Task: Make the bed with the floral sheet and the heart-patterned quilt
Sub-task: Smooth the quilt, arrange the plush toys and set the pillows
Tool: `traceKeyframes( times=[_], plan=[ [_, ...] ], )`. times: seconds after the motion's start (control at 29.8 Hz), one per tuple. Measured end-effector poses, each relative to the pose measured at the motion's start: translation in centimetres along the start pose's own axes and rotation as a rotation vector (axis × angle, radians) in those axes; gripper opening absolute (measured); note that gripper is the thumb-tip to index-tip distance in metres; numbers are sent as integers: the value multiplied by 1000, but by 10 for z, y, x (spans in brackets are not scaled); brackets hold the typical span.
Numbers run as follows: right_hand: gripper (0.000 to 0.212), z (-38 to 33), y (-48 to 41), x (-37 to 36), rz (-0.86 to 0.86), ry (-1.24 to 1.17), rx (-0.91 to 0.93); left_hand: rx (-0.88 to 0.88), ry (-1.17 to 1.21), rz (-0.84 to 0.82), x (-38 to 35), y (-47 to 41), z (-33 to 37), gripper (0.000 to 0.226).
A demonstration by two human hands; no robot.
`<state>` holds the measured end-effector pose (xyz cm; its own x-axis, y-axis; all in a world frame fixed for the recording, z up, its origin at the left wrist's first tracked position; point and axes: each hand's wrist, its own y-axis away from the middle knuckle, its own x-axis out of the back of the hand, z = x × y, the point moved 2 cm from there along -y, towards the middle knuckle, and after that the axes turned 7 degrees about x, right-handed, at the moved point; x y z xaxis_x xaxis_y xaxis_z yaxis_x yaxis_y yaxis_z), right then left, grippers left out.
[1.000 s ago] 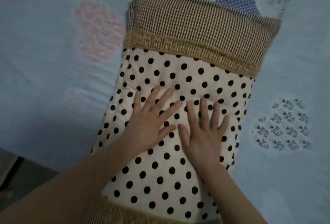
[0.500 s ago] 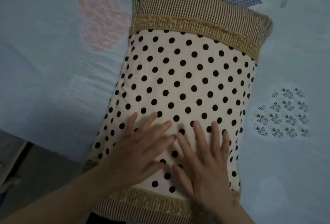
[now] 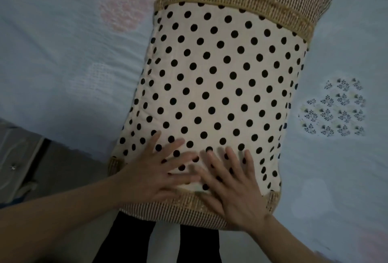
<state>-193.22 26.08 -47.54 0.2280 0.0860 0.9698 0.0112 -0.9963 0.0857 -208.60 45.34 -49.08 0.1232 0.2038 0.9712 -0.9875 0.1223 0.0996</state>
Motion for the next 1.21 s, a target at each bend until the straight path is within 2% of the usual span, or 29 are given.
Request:
traceKeyframes(
  times=[0.07, 0.1, 0.13, 0.17, 0.27, 0.34, 0.37, 0.4, 0.44, 0.5, 0.54, 0.57, 0.67, 0.77, 0.8, 0.84, 0.91, 0.97, 1.04, 1.11, 1.14, 1.17, 1.21],
  plan=[
    [58, 2, -10, -11, -88, -23, -50, 61, 11, -117, -9, -6, 1, 71],
    [54, 0, -15, -10, -97, -61, -79, 103, 49, -142, -5, -13, 4, 64],
    [50, 6, -27, 0, -44, -82, -109, 155, 75, -86, 9, -29, 1, 54],
    [46, 12, -40, 16, 40, -96, -145, 203, 100, 29, 26, -46, -3, 46],
    [40, 52, -92, 78, 428, 1, -256, 354, 132, 519, 91, -110, -32, 35],
    [46, 96, -130, 110, 627, 131, -366, 470, 66, 681, 111, -154, -62, 39],
    [48, 117, -150, 112, 663, 185, -419, 545, 3, 680, 112, -173, -77, 43],
    [50, 135, -166, 104, 639, 226, -477, 632, -43, 599, 104, -188, -90, 48],
    [51, 149, -178, 89, 538, 240, -531, 717, -66, 435, 87, -200, -99, 52],
    [54, 167, -187, 38, 215, 175, -602, 780, -45, 96, 34, -215, -111, 56],
    [55, 173, -185, 12, 92, 112, -629, 788, 2, -14, 13, -218, -116, 57],
    [55, 179, -185, -2, 39, 68, -655, 795, 22, -68, 5, -222, -121, 57],
    [56, 183, -192, 24, 108, 3, -642, 777, 15, -14, 41, -227, -130, 55],
    [55, 156, -166, 63, 441, 134, -640, 786, -7, 277, 75, -199, -118, 57],
    [54, 141, -150, 57, 473, 132, -612, 760, -10, 280, 68, -185, -108, 59],
    [54, 127, -137, 43, 413, 131, -568, 718, -30, 213, 54, -174, -95, 61],
    [56, 111, -126, 4, 179, 104, -534, 662, -54, 11, 11, -163, -78, 61],
    [56, 113, -129, -14, 59, 14, -629, 688, -21, -107, -9, -164, -82, 59],
    [55, 116, -139, 8, 136, -11, -652, 707, -7, -47, 13, -172, -88, 58],
    [54, 99, -130, 46, 324, 14, -636, 655, 21, 88, 54, -165, -72, 60],
    [53, 87, -119, 55, 412, 37, -561, 612, 32, 167, 65, -155, -61, 61],
    [52, 70, -103, 54, 431, 34, -470, 565, 55, 201, 65, -139, -47, 61],
    [52, 52, -86, 45, 376, 23, -396, 505, 63, 176, 55, -120, -30, 61]
  ],
)
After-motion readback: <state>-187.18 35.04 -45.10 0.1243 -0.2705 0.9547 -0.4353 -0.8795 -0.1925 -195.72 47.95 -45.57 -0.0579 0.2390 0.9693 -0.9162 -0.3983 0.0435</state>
